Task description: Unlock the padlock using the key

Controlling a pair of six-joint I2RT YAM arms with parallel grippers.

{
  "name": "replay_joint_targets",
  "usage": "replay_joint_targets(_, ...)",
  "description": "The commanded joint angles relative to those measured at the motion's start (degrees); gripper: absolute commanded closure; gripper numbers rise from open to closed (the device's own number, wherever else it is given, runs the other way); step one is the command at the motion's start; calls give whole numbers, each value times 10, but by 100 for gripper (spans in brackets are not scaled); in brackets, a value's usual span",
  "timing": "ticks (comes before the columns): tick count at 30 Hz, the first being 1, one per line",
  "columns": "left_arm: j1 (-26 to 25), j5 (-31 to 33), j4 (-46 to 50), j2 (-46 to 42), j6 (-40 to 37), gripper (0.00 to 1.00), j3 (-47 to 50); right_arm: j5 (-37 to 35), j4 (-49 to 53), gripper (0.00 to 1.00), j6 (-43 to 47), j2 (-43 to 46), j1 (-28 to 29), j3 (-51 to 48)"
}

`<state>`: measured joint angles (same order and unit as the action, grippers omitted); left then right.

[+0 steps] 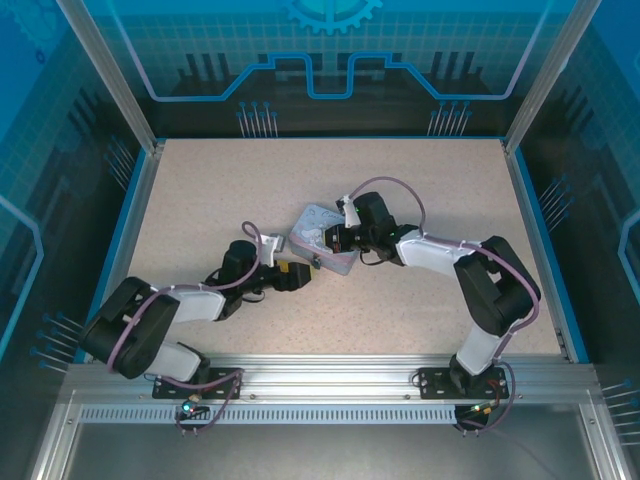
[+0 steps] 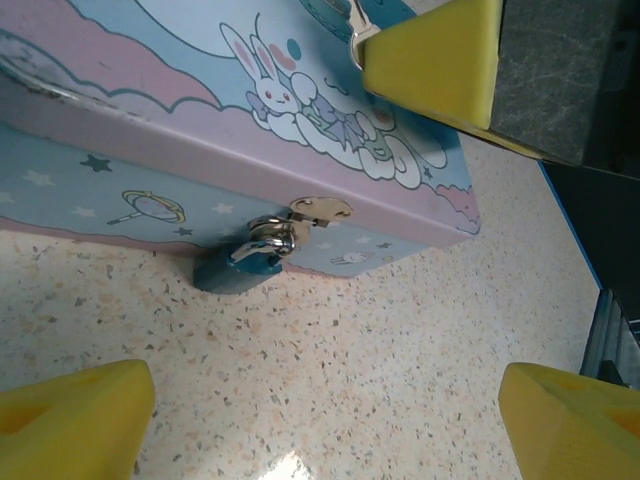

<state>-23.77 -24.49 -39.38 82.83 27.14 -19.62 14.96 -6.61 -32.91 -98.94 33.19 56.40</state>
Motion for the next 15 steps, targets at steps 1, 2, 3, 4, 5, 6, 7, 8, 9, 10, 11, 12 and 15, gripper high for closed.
replay_joint_targets(1, 4, -18, -69, 29, 3, 10, -5, -7, 35, 100, 10, -17, -5, 20)
replay_joint_targets(2, 5, -19, -78, 37, 3, 10, -5, -8, 40, 100, 10, -20, -5, 19)
replay_joint_targets(3, 4, -20, -89, 45, 2, 10, -5, -8, 43, 100, 8, -22, -5, 17)
replay_joint_targets(4, 4, -21, -100, 52, 0, 10, -4, -10, 44, 100, 5, -23, -5, 12)
replay_joint_targets(5, 4, -21, -110, 59, 0, 10, -4, -11, 44, 100, 2, -23, -5, 8)
replay_joint_targets(6, 4, -22, -122, 67, -1, 10, -4, -13, 46, 100, -2, -24, -5, 4)
replay_joint_targets(7, 4, -22, -132, 73, -2, 11, -4, -14, 46, 100, -3, -23, -5, -1)
replay_joint_targets(8, 4, -21, -143, 81, -4, 11, -5, -15, 47, 100, -5, -23, -6, -6)
replay_joint_targets(9, 5, -21, -154, 89, -5, 11, -5, -17, 48, 100, -7, -24, -5, -10)
replay_joint_targets(10, 5, -21, -165, 96, -6, 11, -4, -18, 48, 100, -9, -24, -5, -13)
replay_joint_targets(11, 4, -22, -178, 106, -5, 11, -4, -18, 47, 100, -10, -24, -5, -17)
replay_joint_targets(12, 5, -22, -194, 117, -4, 11, -4, -17, 46, 100, -12, -25, -5, -21)
replay_joint_targets(15, 4, -24, -245, 148, 2, 12, -1, -14, 47, 100, -13, -29, -3, -24)
